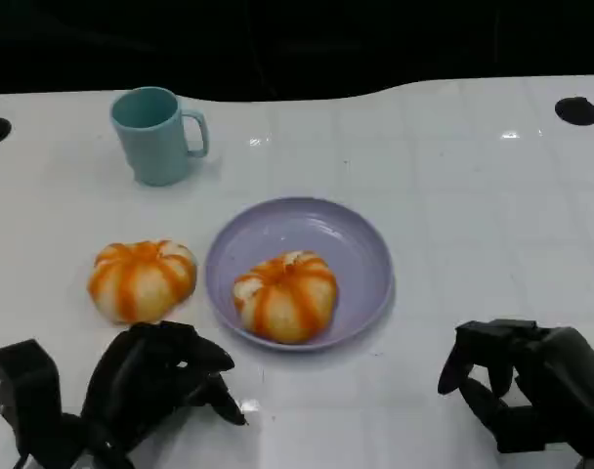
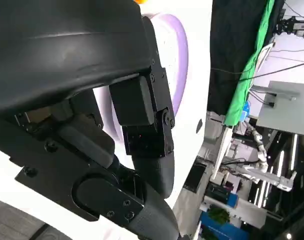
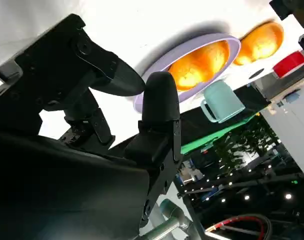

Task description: Grasp the bread from the table and place it into the plate.

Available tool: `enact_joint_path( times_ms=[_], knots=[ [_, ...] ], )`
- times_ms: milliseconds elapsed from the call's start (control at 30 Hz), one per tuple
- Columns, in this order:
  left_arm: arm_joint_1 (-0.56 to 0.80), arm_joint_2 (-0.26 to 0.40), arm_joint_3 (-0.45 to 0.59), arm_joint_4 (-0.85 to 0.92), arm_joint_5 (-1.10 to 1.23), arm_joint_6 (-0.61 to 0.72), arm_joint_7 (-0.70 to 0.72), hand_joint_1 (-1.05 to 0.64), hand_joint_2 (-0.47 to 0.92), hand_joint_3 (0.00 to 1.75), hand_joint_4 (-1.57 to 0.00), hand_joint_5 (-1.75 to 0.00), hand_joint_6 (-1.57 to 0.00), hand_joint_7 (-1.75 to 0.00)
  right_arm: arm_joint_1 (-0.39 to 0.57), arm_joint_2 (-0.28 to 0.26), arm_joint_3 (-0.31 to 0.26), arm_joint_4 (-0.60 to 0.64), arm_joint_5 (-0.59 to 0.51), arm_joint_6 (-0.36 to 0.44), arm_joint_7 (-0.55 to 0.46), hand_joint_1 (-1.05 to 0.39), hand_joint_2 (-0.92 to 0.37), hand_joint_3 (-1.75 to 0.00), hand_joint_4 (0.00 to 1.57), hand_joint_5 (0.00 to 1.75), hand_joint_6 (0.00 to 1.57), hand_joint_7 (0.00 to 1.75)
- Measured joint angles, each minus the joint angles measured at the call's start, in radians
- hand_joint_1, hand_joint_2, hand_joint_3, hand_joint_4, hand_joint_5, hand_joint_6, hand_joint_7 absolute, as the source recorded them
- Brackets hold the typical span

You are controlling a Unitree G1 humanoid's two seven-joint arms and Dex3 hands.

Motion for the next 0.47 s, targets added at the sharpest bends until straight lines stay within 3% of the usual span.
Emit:
enact_joint_path(
  times_ms=[467],
  knots=[
    [-0.003, 0.002, 0.002, 0.014, 0.000, -0.003, 0.000, -1.05, 0.73, 0.00, -1.57, -0.57, -1.57, -0.19, -0.015, 0.000, 0.016, 0.028, -0.024, -0.009, -0.029, -0.15, -0.33, -1.29, 0.90, 1.70, 0.87, 1.26]
  ],
)
